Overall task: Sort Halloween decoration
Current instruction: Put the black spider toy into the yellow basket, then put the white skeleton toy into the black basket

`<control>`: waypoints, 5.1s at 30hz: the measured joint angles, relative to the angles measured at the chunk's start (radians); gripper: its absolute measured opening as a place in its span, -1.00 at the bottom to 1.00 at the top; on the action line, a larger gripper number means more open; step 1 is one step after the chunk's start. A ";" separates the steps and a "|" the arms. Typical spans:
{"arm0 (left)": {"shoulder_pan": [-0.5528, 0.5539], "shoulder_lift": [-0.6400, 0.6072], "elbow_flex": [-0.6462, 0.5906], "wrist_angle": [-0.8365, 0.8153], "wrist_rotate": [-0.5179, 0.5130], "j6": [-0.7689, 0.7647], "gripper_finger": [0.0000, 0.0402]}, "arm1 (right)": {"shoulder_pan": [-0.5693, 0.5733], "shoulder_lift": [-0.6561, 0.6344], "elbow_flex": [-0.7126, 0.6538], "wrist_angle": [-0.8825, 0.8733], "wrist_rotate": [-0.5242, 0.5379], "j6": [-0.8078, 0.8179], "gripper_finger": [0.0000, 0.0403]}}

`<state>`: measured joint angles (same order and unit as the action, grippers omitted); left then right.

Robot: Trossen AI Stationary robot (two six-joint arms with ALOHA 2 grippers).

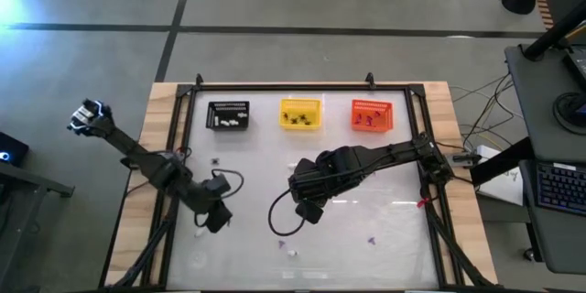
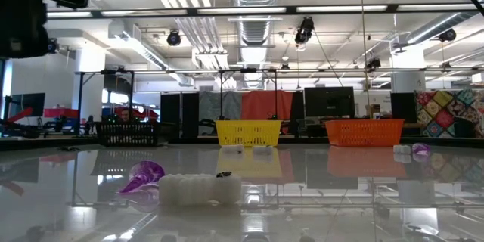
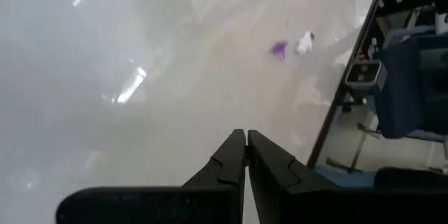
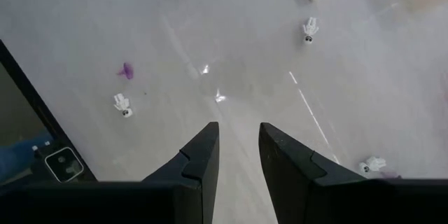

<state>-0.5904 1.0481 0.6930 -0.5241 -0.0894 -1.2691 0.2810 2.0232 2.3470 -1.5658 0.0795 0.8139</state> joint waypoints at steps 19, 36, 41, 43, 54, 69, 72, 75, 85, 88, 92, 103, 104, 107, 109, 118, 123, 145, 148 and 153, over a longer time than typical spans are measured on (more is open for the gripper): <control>0.264 -0.139 0.000 -0.034 0.014 0.282 -1.00 | 0.000 0.000 0.000 0.002 0.000 0.026 -0.54; 0.724 -0.160 0.000 -0.041 0.212 0.668 -1.00 | -0.004 0.000 0.000 0.005 0.037 0.107 -0.54; 0.843 -0.154 0.000 0.007 0.284 0.757 -1.00 | -0.011 0.000 0.000 0.006 0.055 0.144 -0.54; 0.889 -0.144 0.000 0.026 0.322 0.790 -1.00 | -0.015 0.000 0.000 0.007 0.056 0.159 -0.54; 1.072 0.006 0.000 0.220 0.482 0.909 -1.00 | -0.031 0.000 0.000 0.007 0.103 0.203 -0.54; 1.246 0.247 0.039 0.490 0.651 0.927 -1.00 | -0.093 0.000 0.000 -0.002 0.106 0.149 -0.54; 1.256 0.308 0.119 0.465 0.652 0.988 -1.00 | -0.115 0.000 0.000 -0.004 0.106 0.135 -0.54; 1.258 0.378 0.232 0.386 0.651 1.083 -1.00 | -0.136 0.000 0.000 -0.005 0.106 0.125 -0.54; 1.294 0.588 0.463 0.235 0.579 1.269 -1.00 | -0.193 -0.009 0.000 -0.006 0.107 0.058 -0.54; 1.315 0.641 0.493 0.235 0.599 1.286 -1.00 | -0.204 -0.021 0.000 -0.005 0.108 0.048 -0.54; 1.326 0.717 0.547 0.234 0.633 1.302 -1.00 | -0.220 -0.038 0.000 -0.006 0.112 0.037 -0.54; 1.328 0.863 0.674 0.204 0.710 1.314 -1.00 | -0.239 -0.059 0.000 -0.005 0.132 0.022 -0.54; 1.329 0.866 0.680 0.202 0.710 1.316 -1.00 | -0.239 -0.059 0.000 -0.005 0.132 0.020 -0.54; 1.328 0.875 0.696 0.158 0.711 1.363 -1.00 | -0.239 -0.059 0.000 -0.005 0.132 0.010 -0.54; 1.328 0.880 0.704 0.128 0.711 1.380 -1.00 | -0.239 -0.059 0.000 -0.005 0.132 0.001 -0.54; 1.328 0.882 0.747 0.079 0.708 1.392 -0.75 | -0.240 -0.059 0.000 -0.005 0.132 -0.005 -0.54; 1.328 0.882 0.806 -0.095 0.707 1.473 -0.60 | -0.240 -0.060 0.000 -0.005 0.132 -0.004 -0.54; 1.260 0.363 0.629 -0.385 0.702 1.476 -0.61 | -0.142 -0.128 -0.195 -0.005 0.185 0.166 -0.54; 1.241 0.277 0.582 -0.389 0.701 1.439 -0.61 | -0.138 -0.151 -0.267 -0.005 0.185 0.210 -0.54; 1.216 0.130 0.519 -0.403 0.701 1.396 -0.61 | -0.132 -0.166 -0.370 -0.006 0.184 0.251 -0.54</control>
<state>0.6256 1.1785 1.2117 -0.9271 0.6113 0.1267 0.1486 1.8572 1.9767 -1.5718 0.2640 1.0645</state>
